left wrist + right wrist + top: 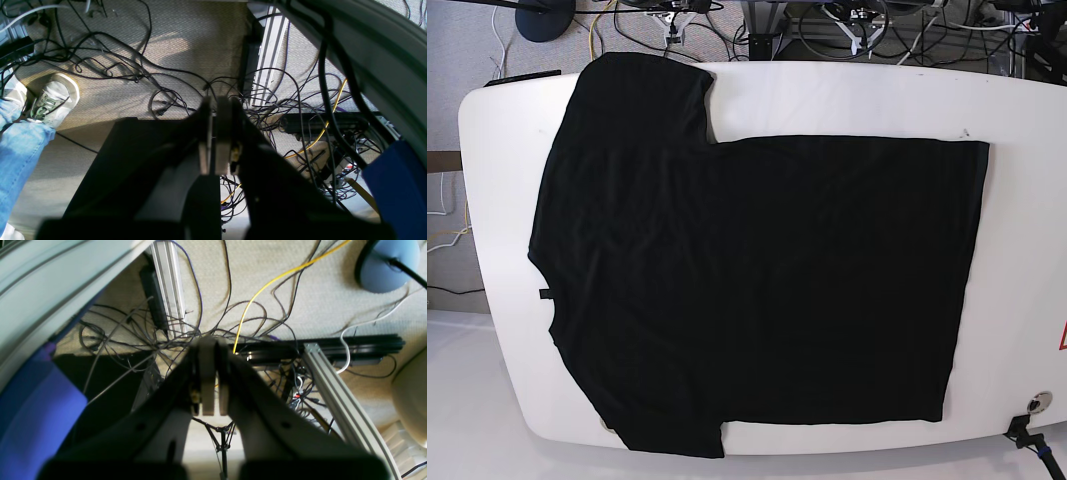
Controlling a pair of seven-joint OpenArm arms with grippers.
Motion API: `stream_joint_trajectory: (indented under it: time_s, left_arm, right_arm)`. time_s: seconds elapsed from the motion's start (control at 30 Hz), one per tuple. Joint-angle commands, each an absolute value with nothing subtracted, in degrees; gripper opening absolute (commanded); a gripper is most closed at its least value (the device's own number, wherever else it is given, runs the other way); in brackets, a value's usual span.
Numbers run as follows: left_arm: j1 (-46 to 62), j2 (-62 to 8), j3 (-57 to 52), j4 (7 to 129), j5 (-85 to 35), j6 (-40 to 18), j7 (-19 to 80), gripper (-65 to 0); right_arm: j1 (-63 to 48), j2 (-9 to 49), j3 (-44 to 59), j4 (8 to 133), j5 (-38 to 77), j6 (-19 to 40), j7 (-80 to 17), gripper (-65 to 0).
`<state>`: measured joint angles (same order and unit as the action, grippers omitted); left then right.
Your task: Fold the T-shirt properly
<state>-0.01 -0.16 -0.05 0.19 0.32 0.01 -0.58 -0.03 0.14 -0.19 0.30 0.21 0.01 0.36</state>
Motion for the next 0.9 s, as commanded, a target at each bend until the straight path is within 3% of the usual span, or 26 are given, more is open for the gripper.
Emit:
stream_joint_trajectory:
  time_s: [0.0,0.87]
  left_arm:
    - [0.3,0.2,0.0,1.1,-0.6,0.0,-1.3,-65.0]
    - [1.4,-0.1,0.0,2.5,0.1,0.0,-2.1,-65.0]
  right_arm:
    - [0.0,0.2,-0.3,0.5,0.5,0.7,0.9,-63.8]
    - [0.2,0.5,-0.3,0.1,0.7,0.7,0.9,-64.2]
